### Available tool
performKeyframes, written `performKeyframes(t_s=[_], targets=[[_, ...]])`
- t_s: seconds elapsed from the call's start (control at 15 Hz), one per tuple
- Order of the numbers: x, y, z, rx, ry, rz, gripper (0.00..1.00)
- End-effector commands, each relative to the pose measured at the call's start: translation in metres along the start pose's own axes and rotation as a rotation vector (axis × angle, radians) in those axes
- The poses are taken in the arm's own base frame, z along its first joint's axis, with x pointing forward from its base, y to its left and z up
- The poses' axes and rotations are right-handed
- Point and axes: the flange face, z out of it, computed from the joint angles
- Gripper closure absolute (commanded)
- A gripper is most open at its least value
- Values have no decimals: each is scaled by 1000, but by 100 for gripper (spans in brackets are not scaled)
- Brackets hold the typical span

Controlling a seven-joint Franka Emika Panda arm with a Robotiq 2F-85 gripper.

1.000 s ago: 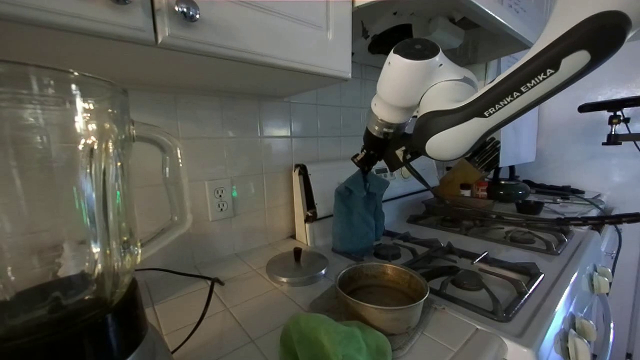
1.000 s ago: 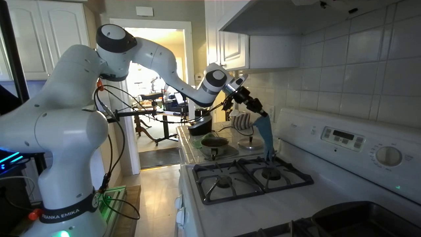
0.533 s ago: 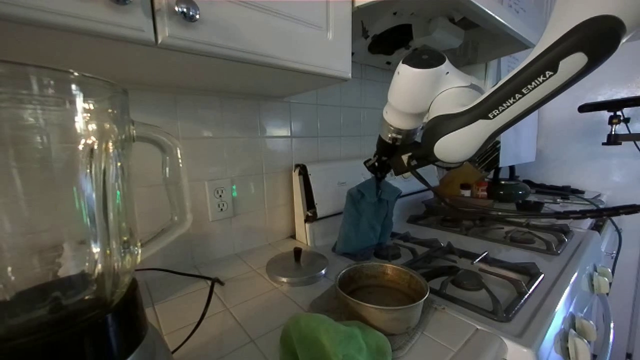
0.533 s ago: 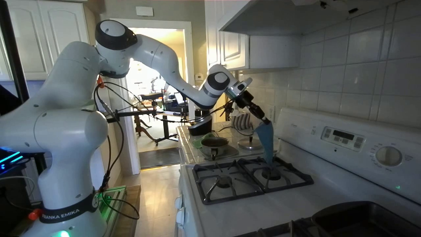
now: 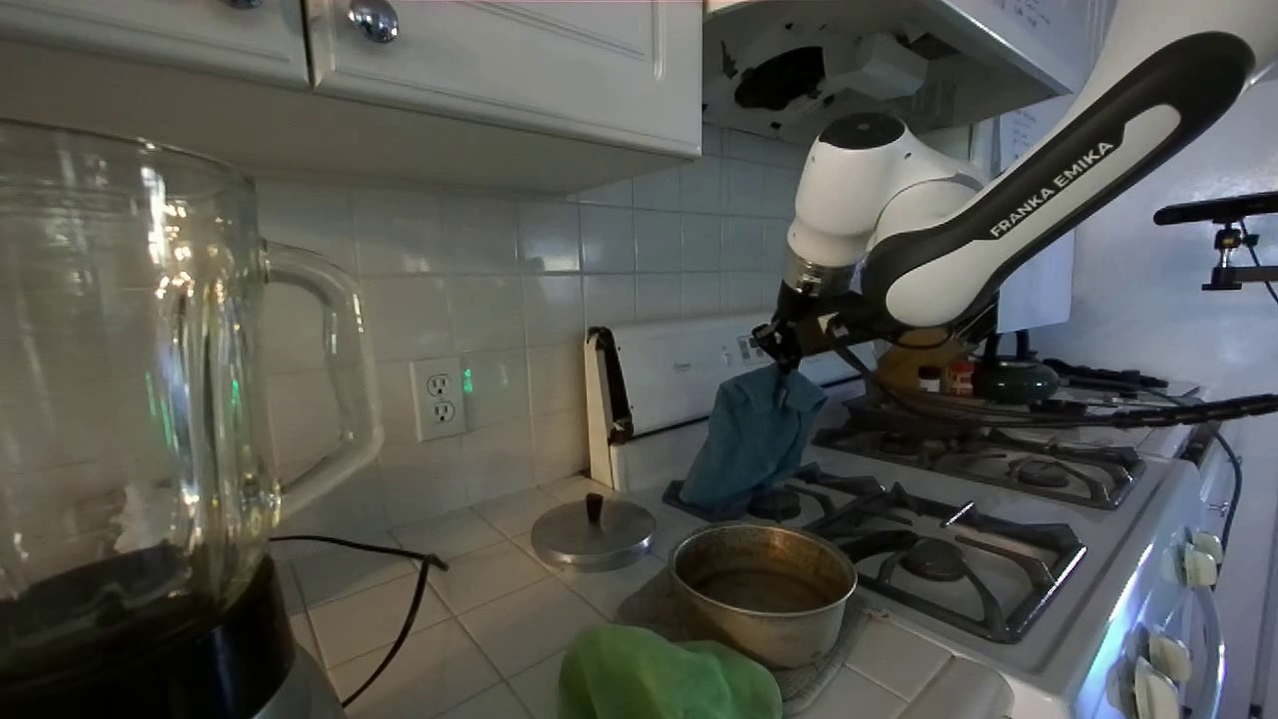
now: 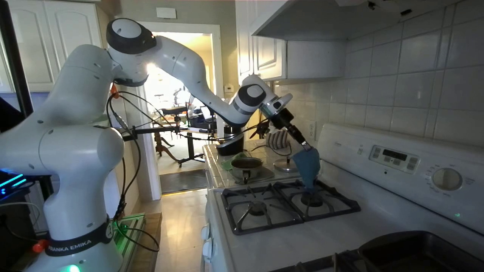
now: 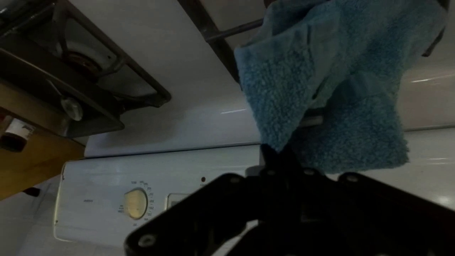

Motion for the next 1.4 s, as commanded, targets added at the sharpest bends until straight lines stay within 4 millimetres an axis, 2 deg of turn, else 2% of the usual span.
performKeyframes(t_s=[0.0, 0.33, 0.53, 0.67, 0.93, 1.33], targets=[[-3, 10, -7, 9, -47, 51, 67], [-1, 0, -14, 54, -57, 46, 34], [-3, -12, -19, 152, -103, 21, 12], [-3, -18, -23, 227, -138, 12, 2], [-2, -24, -17, 275, -211, -5, 0], [2, -18, 5, 283, -330, -34, 0]])
